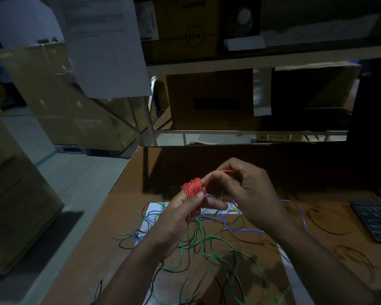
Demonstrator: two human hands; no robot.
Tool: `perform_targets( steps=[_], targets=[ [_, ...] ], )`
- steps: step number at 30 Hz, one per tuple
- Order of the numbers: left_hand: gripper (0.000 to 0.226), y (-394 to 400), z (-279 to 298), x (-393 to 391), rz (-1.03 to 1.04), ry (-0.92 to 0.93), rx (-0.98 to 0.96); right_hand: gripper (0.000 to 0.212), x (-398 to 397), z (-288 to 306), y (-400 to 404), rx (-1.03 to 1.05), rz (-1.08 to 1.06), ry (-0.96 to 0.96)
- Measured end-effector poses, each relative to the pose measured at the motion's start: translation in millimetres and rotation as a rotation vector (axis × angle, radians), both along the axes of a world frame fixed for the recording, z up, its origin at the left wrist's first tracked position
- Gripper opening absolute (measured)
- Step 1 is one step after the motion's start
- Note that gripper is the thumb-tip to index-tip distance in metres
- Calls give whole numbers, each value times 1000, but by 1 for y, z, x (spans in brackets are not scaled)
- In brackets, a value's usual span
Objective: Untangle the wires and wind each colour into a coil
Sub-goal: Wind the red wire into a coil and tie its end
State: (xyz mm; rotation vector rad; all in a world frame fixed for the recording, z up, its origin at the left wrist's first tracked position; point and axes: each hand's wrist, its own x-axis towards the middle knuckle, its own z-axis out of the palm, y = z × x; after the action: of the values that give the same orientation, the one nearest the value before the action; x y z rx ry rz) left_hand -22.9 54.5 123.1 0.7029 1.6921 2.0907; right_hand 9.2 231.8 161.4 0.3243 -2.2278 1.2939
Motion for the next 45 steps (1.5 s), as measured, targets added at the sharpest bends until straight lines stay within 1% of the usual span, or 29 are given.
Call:
perform_targets(
  steps=[2, 4, 7, 10, 12, 14, 18, 20, 22, 24, 27, 30, 34, 35, 38, 41, 43, 45],
  targets=[
    [43, 0, 0, 3, -46, 44, -24, 10, -8, 4, 7, 13, -44, 16],
    [46, 0, 0, 4, -76, 62, -31, 11, -17, 4, 12, 11, -33, 6],
    [46, 0, -1, 4, -81, 3, -33, 16, -30, -6, 15, -53, 15, -47],
    [44, -1, -1, 6, -110, -2, 31, 25, -39, -28, 18, -86, 10, -118],
    [44, -4, 4, 8, -94, 11, 100, 34, -39, -47, 18, -65, -13, -184],
    [45, -6, 9, 8, -92, -5, 148, 38, -34, -63, 12, -48, -11, -253],
    [44, -9, 5, -1, -51, -90, 196, 30, -17, -89, -7, 56, 27, -440],
    [44, -7, 1, -4, 3, -116, 196, 20, -6, -93, -18, 103, 131, -528],
    [46, -3, -2, -7, 76, -123, 206, 20, 3, -93, -27, 204, 208, -551],
    [49, 0, -3, -9, 151, -117, 211, 13, 11, -86, -31, 295, 231, -536],
    [45, 1, -8, -13, 226, -122, 207, 17, 18, -69, -33, 351, 254, -551],
    [41, 0, -17, -15, 251, -75, 146, 13, 23, -49, -29, 341, 306, -599],
    [40, -4, -24, -17, 268, 8, 29, 16, 26, -28, -24, 353, 218, -582],
    [40, -5, -24, -17, 279, 30, 0, 18, 27, -23, -24, 366, 184, -548],
    [39, -5, -20, -14, 251, 114, -121, 19, 29, -9, -24, 542, 76, -373],
    [39, -5, -19, -11, 255, 221, -261, 18, 28, 1, -22, 622, -34, -261],
    [37, -4, -16, -10, 233, 234, -274, 16, 24, 6, -17, 688, -91, -196],
    [34, -5, -13, -8, 167, 246, -272, 17, 20, 13, -9, 746, -73, -119]
  ],
)
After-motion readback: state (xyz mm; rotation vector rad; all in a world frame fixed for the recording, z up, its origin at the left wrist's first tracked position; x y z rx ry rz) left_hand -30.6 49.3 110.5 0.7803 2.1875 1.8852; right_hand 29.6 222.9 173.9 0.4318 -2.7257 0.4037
